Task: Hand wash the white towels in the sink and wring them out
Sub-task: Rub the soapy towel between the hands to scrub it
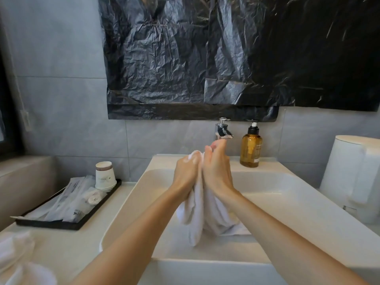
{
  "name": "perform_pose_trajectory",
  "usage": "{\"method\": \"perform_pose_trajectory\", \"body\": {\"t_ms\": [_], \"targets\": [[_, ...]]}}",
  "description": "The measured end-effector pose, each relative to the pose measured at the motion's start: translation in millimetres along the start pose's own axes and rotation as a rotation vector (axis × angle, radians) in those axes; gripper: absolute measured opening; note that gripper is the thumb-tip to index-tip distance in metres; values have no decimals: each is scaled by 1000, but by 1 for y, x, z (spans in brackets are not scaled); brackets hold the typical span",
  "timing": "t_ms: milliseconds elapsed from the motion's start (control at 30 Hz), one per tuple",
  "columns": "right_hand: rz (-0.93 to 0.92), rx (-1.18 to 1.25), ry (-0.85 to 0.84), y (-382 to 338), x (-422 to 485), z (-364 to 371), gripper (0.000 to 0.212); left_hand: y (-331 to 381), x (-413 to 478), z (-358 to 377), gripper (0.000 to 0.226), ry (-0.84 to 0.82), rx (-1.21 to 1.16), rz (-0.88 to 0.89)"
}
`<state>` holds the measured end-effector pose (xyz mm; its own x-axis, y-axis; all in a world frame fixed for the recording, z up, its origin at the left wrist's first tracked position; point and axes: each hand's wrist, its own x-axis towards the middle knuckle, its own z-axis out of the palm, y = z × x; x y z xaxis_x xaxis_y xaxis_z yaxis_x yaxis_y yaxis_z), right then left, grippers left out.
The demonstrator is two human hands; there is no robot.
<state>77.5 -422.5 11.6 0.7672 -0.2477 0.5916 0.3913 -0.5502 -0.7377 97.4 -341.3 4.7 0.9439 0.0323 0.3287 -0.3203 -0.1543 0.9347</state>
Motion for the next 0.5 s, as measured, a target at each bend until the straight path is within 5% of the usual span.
{"method": "perform_pose_trajectory", "body": {"t_ms": [100, 233, 367, 500], "targets": [[-110, -28, -122, -5, -19, 8, 11, -3, 7, -7, 27, 59, 11, -38], [95, 31, 22, -4, 4, 4, 13, 1, -1, 0, 27, 2, -37, -29], [-50, 11, -124, -5, -20, 5, 11, 2, 4, -4, 27, 47, -8, -22], [169, 82, 3, -3, 7, 1, 7, 5, -2, 2, 19, -16, -104, -41]]}}
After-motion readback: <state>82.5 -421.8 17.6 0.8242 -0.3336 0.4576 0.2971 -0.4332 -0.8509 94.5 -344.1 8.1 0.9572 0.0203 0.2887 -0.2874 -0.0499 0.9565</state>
